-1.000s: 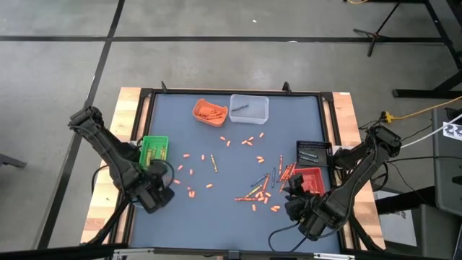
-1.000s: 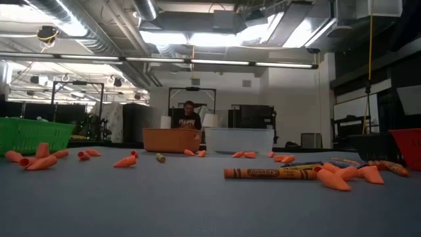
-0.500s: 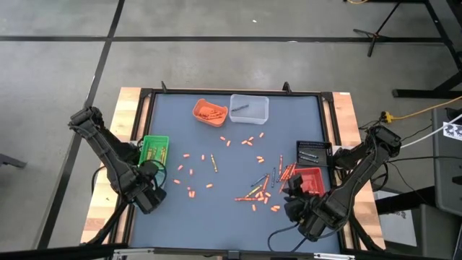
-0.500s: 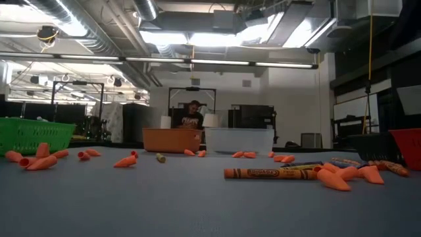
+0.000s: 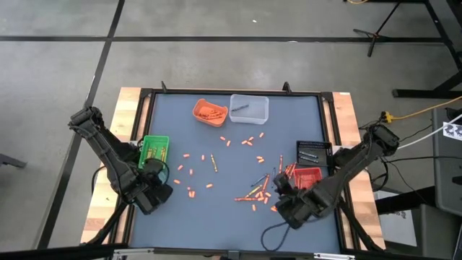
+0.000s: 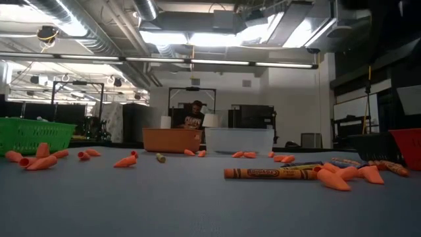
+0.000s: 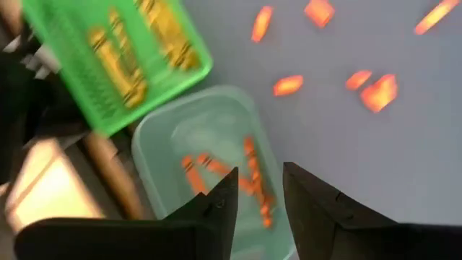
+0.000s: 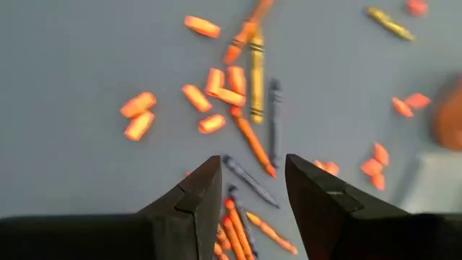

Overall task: Sort crayons
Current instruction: Put the red crayon into the orange bin

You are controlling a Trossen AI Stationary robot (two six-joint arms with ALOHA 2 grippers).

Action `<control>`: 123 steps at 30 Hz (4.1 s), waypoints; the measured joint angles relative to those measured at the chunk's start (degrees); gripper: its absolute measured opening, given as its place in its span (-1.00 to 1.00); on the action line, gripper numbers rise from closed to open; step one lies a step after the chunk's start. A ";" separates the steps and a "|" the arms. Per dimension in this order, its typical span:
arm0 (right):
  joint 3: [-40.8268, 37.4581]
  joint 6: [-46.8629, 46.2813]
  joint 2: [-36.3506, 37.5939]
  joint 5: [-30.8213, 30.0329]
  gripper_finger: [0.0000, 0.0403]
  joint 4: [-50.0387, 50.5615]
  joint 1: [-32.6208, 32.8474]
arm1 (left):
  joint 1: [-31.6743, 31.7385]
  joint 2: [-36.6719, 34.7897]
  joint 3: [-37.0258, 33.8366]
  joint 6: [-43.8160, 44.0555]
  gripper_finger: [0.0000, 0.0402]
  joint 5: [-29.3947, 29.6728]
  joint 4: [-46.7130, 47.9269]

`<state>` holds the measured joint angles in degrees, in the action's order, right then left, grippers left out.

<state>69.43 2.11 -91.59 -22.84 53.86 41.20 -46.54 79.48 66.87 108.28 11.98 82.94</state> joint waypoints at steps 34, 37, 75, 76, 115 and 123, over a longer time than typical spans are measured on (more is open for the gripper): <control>-18.95 22.47 -0.12 29.95 -0.25 -27.08 -26.50 | 0.02 0.00 0.00 0.56 -0.53 26.78 -7.68; -20.49 22.47 -0.28 29.98 -0.25 -28.84 -26.63 | 0.02 0.00 0.00 0.56 -0.53 26.78 -7.66; -26.73 22.20 -0.26 27.66 -0.81 -37.63 -26.59 | 0.65 0.00 0.00 0.56 -0.53 32.64 -7.66; -26.73 22.20 -0.26 27.60 -0.84 -37.63 -26.59 | 0.91 0.00 0.00 0.38 -0.53 33.68 -7.66; -15.78 28.43 -2.60 25.70 -0.88 -81.64 -49.44 | 14.40 0.04 -0.02 -35.49 -0.53 39.59 -23.90; -10.53 28.20 -13.64 29.17 -0.88 -98.95 -57.77 | 14.47 0.04 -0.04 -35.49 -0.53 40.03 -23.90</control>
<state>58.90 30.31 -105.23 6.33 -45.09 -16.58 -32.08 79.53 66.83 72.78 52.01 59.05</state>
